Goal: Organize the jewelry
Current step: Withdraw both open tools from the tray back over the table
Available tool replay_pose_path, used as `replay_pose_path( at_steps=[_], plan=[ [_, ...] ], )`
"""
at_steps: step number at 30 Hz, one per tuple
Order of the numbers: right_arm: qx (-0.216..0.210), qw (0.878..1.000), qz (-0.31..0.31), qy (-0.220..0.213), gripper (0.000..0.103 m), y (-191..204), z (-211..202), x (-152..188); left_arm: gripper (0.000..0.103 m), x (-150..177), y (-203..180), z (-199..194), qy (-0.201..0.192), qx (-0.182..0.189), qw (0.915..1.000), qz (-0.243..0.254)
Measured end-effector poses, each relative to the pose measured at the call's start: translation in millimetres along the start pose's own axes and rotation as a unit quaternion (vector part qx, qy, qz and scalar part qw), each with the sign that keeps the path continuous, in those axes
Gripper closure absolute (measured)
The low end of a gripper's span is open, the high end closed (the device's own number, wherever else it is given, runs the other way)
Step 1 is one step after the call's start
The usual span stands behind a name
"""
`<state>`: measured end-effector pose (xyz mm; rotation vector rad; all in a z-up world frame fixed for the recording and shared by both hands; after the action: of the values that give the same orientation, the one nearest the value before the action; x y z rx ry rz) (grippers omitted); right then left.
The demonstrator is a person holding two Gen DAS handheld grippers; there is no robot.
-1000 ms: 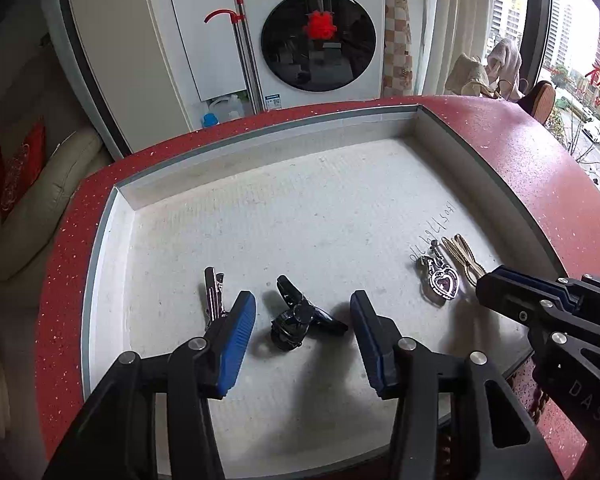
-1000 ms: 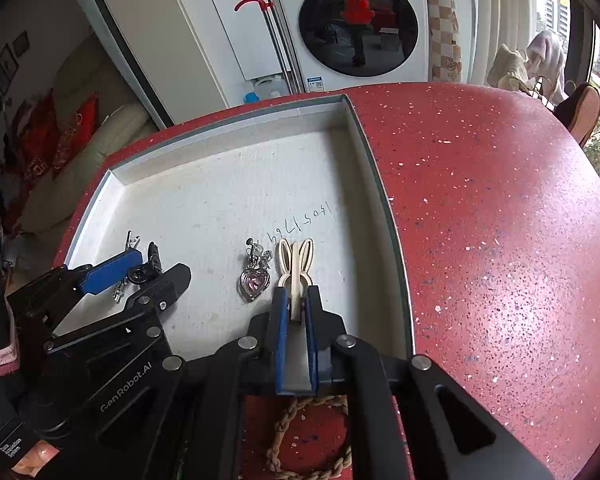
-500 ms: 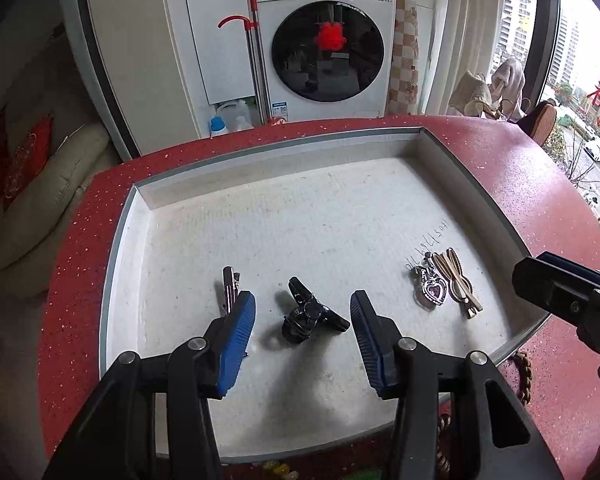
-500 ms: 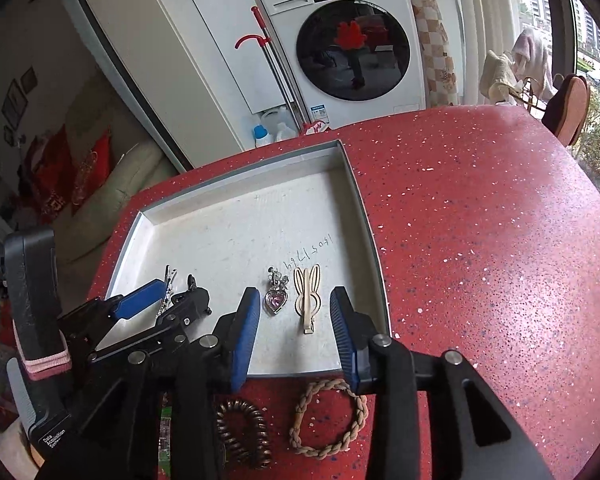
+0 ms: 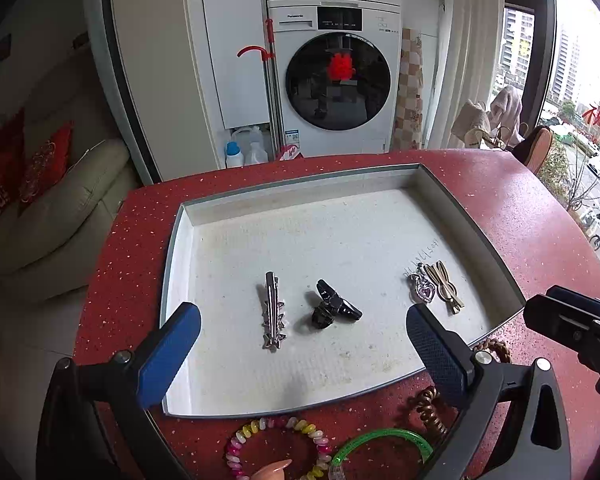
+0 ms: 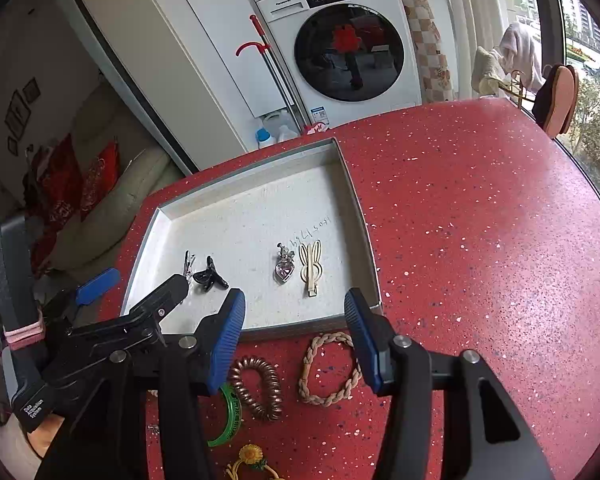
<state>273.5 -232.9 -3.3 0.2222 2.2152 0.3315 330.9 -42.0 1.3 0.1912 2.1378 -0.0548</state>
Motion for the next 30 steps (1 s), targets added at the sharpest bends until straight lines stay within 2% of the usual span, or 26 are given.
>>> replay_pose_path(
  at_steps=[2, 3, 6, 11, 12, 13, 19, 23, 30],
  plan=[
    [-0.006, 1.0, -0.002, -0.015, 0.029, 4, -12, -1, 0.0, -1, 8, -14, -0.008, -0.005, 0.9999, -0.009],
    [-0.01, 1.0, -0.001, -0.026, 0.021, 6, -19, -2, 0.0, -2, 13, -20, -0.011, -0.008, 0.9998, -0.016],
    [-0.029, 0.998, 0.004, -0.05, 0.016, 12, -39, -4, 0.0, 3, 27, -41, -0.012, -0.018, 0.9992, -0.033],
    [-0.036, 0.997, -0.012, -0.067, 0.013, 23, -64, 6, 0.0, 27, 41, -78, -0.008, -0.002, 0.9986, -0.051],
    [-0.036, 0.997, -0.013, -0.07, 0.009, 24, -69, 9, 0.0, 32, 43, -84, -0.008, -0.001, 0.9986, -0.053],
    [-0.035, 0.997, -0.012, -0.074, 0.0, 25, -73, 13, 0.0, 38, 44, -91, -0.006, 0.0, 0.9985, -0.054],
    [-0.046, 0.996, 0.011, -0.078, 0.0, 22, -91, 38, 0.0, 76, 42, -123, -0.002, -0.011, 0.9993, -0.036],
    [-0.04, 0.998, 0.019, -0.049, 0.0, 20, -96, 59, 0.0, 100, 41, -135, 0.004, -0.021, 0.9992, -0.033],
    [-0.015, 1.0, 0.007, 0.014, 0.0, 13, -94, 102, 0.0, 135, 38, -136, 0.033, -0.01, 0.9989, -0.031]
  ],
)
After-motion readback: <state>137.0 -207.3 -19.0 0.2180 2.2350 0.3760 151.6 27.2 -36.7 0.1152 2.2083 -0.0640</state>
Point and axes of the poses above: each gripper's, at about its wrist camera, not at the fingertips, and z roughly the way its jaws point, y to its left, x to its underside, the point moved 1 cm from there along z, roughly the way its jaws point, and after that the axes turned 15 degrees about -y, right-handed, at the moved point
